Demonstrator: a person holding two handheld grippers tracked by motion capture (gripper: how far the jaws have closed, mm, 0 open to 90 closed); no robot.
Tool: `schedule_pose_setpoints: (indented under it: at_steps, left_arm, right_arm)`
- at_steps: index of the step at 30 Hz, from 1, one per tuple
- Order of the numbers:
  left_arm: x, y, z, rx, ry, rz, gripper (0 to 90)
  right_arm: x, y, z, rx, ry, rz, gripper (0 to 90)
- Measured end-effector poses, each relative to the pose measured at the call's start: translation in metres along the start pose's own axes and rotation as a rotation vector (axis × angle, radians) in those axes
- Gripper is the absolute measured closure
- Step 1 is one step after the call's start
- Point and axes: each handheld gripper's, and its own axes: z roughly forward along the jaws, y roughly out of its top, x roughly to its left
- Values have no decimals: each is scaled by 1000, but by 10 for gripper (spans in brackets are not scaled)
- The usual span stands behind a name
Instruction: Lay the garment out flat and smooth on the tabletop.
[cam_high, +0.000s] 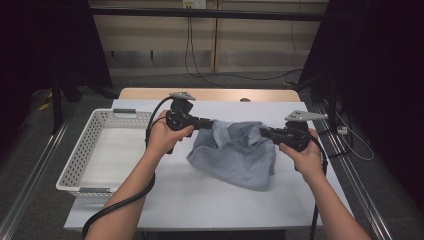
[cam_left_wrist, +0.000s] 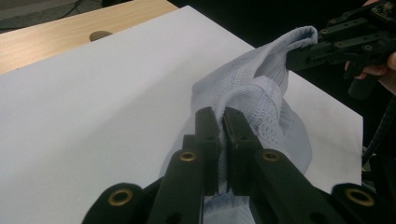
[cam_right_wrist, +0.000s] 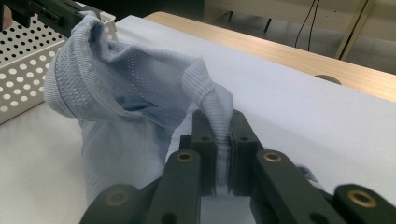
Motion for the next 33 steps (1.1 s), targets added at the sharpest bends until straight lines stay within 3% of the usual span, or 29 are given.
schedule_pose_setpoints:
  at_steps: [8, 13, 15, 17, 19, 20, 21, 22, 23, 24, 27, 28, 33]
  left_arm:
    - [5, 9, -4, -9, 5, -7, 856]
    - [18, 23, -7, -3, 3, -29, 858]
    - [26, 34, -9, -14, 13, -50, 860]
    - [34, 50, -12, -50, 5, -77, 862]
    - [40, 62, -12, -62, 51, -74, 861]
    - [49, 69, -10, -93, 69, -112, 858]
    - [57, 71, -6, -120, 109, -147, 818]
    - [63, 71, -2, -130, 170, -172, 649]
    - [67, 69, 3, -97, 193, -176, 535]
    - [69, 65, 7, -68, 198, -169, 491]
    - [68, 50, 13, -26, 205, -143, 264]
    - [68, 45, 14, -23, 198, -143, 207]
    - [61, 22, 19, 35, 195, -126, 121]
  right_arm:
    - [-2, 10, 1, 2, 0, -8, 846]
    - [-7, 22, 8, 14, 14, -8, 848]
    - [-11, 34, 12, 15, 15, 4, 852]
    - [-17, 51, 15, -9, -17, 8, 853]
    - [-26, 71, 19, -37, -57, 30, 854]
    - [-31, 77, 22, -52, -73, 52, 851]
    - [-40, 86, 27, -65, -99, 89, 835]
    - [-46, 90, 33, -66, -152, 97, 720]
    - [-50, 90, 39, -77, -203, 114, 563]
    - [-52, 89, 44, -69, -214, 127, 435]
    - [-50, 77, 52, -16, -226, 129, 269]
    - [-49, 71, 53, -9, -210, 124, 265]
    - [-42, 40, 50, 26, -170, 133, 240]
